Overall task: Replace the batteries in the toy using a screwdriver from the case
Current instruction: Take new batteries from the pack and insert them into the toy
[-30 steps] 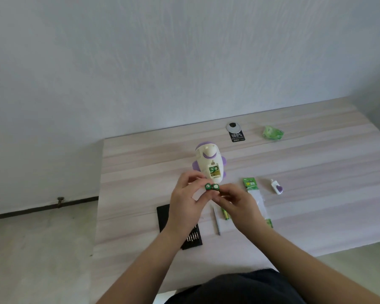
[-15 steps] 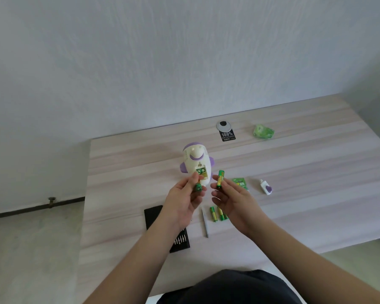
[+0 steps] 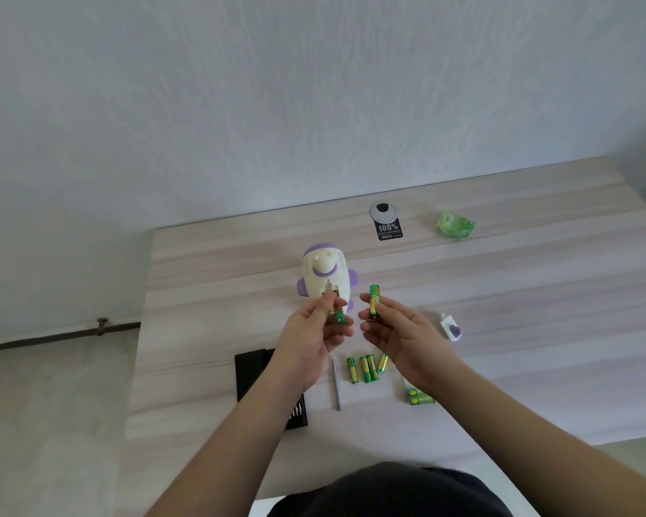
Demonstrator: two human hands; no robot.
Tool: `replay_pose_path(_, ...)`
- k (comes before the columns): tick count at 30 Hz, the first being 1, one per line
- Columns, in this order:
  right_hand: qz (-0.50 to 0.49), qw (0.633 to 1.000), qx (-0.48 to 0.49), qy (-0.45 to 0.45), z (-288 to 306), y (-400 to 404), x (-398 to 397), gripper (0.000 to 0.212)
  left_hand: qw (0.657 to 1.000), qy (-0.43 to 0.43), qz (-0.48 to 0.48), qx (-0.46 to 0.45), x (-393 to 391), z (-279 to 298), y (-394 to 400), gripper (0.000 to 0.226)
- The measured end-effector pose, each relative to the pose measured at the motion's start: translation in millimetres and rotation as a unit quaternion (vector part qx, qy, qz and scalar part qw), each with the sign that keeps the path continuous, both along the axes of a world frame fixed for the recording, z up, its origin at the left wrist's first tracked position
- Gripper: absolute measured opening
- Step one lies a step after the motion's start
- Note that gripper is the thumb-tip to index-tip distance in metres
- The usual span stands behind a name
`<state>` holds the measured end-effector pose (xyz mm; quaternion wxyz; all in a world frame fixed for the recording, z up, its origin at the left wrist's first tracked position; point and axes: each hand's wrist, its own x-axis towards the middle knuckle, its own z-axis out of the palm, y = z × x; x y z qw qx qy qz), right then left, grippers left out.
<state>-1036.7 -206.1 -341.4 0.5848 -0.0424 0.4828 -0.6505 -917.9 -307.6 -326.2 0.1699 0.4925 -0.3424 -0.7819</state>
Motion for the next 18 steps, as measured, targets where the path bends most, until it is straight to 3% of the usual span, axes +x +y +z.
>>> replay_pose_path(5,0.01,1.0,0.004,-0.015,2,-6,4,0.025,0.999,0.043,0.0,0.031,5,-4,-8,0.027)
replay_pose_path(12,0.019,1.0,0.007,0.011,5,-9,7,0.024,0.998,0.034,-0.028,-0.049,14,-13,-6,0.027)
replay_pose_path(15,0.026,0.999,0.008,0.022,5,-10,10,0.019,0.98,-0.018,-0.059,-0.191,19,-15,-5,0.022)
replay_pose_path(18,0.025,0.999,0.008,0.037,4,-11,13,0.018,0.929,-0.052,-0.099,-0.353,27,-21,-4,0.013)
